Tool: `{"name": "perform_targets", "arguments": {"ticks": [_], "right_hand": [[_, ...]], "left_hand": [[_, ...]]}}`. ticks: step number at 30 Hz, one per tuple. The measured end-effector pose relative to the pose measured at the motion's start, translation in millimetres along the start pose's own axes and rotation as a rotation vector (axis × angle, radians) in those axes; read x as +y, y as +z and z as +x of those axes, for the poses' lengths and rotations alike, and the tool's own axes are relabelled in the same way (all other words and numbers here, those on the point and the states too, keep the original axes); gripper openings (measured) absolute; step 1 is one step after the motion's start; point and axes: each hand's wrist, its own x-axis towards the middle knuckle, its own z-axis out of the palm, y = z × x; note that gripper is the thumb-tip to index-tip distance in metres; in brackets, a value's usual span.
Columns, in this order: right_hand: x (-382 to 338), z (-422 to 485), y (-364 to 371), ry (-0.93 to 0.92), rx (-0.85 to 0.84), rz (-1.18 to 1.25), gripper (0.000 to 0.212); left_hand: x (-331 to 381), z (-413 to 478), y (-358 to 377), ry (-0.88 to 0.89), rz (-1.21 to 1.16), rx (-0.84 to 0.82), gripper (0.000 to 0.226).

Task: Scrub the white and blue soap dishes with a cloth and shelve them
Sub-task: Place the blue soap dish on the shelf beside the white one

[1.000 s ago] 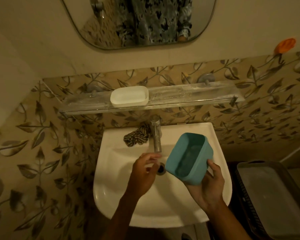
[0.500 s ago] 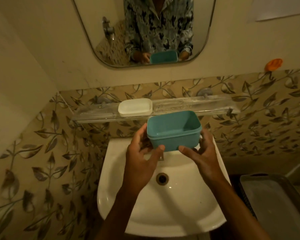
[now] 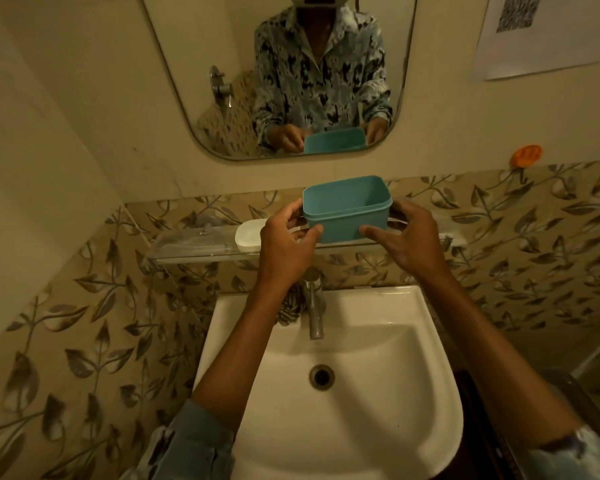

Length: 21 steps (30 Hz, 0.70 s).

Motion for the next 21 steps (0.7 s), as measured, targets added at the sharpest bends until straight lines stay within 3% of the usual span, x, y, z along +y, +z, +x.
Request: {"name": "perform_targets", "arguments": {"ticks": [21], "right_hand": [[23, 33, 12, 0.04, -0.081, -0.048, 0.054]], "left_hand": [[-17, 31, 8, 0.053, 0.218, -0.006, 0.047]]}}
